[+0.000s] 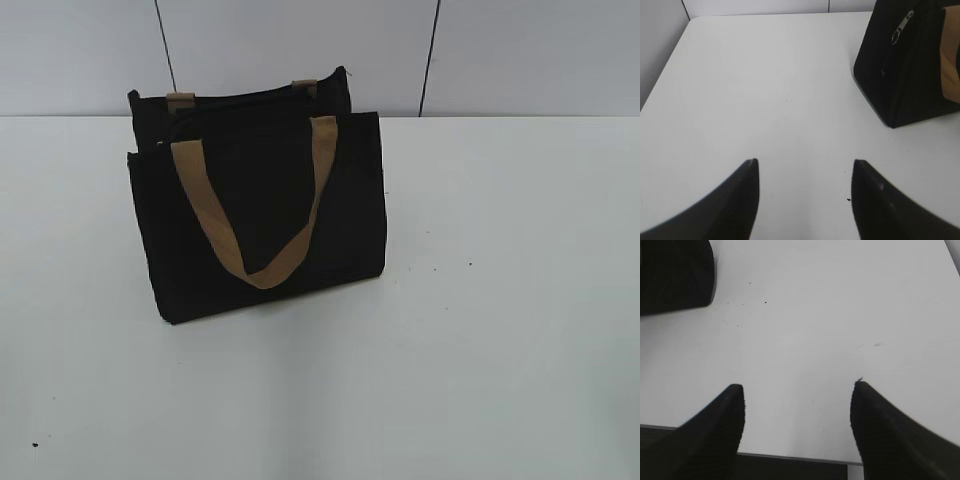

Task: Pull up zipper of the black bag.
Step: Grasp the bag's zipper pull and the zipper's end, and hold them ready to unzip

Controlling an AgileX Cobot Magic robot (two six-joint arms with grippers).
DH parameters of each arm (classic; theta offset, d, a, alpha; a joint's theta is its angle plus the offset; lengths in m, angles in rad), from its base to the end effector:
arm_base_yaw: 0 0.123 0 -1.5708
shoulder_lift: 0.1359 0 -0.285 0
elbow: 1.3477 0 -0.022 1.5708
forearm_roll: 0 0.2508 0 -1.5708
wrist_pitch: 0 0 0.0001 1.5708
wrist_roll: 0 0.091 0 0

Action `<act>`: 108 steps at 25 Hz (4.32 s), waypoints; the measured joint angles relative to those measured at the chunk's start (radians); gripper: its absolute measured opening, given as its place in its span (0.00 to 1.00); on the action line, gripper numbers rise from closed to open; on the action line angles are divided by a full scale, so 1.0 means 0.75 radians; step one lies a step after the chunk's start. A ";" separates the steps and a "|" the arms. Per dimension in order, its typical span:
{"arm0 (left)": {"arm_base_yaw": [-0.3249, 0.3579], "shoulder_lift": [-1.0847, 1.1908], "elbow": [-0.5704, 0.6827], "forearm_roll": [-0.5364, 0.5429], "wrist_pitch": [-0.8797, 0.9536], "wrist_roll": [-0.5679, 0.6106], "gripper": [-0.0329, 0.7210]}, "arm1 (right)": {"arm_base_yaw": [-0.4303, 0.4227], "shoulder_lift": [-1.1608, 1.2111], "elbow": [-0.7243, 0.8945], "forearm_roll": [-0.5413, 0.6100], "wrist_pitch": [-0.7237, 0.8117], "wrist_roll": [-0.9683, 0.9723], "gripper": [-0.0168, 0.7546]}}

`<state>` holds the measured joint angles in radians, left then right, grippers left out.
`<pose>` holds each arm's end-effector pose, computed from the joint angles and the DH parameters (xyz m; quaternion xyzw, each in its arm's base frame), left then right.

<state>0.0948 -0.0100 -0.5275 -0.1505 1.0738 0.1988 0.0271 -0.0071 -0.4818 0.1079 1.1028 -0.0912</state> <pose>-0.0096 -0.0130 0.2844 0.0487 0.8430 0.0034 0.5357 -0.0062 0.0086 0.2692 -0.0541 0.8639 0.0379 0.4994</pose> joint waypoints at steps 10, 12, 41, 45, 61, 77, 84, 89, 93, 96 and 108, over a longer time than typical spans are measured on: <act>0.000 0.000 0.000 0.000 0.000 0.000 0.64 | 0.000 0.000 0.000 0.000 0.000 0.000 0.68; 0.000 0.000 0.000 0.000 0.000 0.000 0.64 | 0.000 0.000 0.000 0.000 0.000 0.000 0.68; 0.000 0.076 -0.015 -0.031 -0.015 0.000 0.64 | 0.000 0.000 0.000 0.000 0.000 0.000 0.68; 0.000 0.299 -0.057 -0.060 -0.172 0.000 0.64 | 0.000 0.000 0.000 0.000 0.001 0.000 0.68; 0.005 1.449 -0.068 -1.286 -0.793 1.525 0.64 | 0.000 0.000 0.000 0.002 0.001 0.000 0.68; 0.171 2.279 -0.196 -2.089 -0.292 2.898 0.64 | 0.000 0.000 0.000 0.004 0.001 0.000 0.68; 0.112 2.472 -0.348 -2.092 -0.216 2.988 0.64 | 0.000 0.000 0.000 0.004 0.001 0.000 0.68; 0.009 2.515 -0.404 -2.094 -0.261 2.996 0.64 | 0.000 0.000 0.000 0.004 0.001 0.000 0.68; -0.017 2.536 -0.411 -2.093 -0.278 3.013 0.64 | 0.000 0.000 0.000 0.004 0.001 0.000 0.68; -0.038 2.561 -0.411 -2.092 -0.279 3.025 0.64 | 0.000 0.000 0.000 0.004 0.001 0.000 0.68; -0.074 2.619 -0.411 -2.109 -0.269 3.103 0.62 | 0.000 0.000 0.000 0.004 0.001 0.000 0.68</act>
<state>0.0390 1.9543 -0.8359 -1.7326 0.8719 2.5261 0.0271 -0.0071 -0.4818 0.1109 1.1036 -0.0912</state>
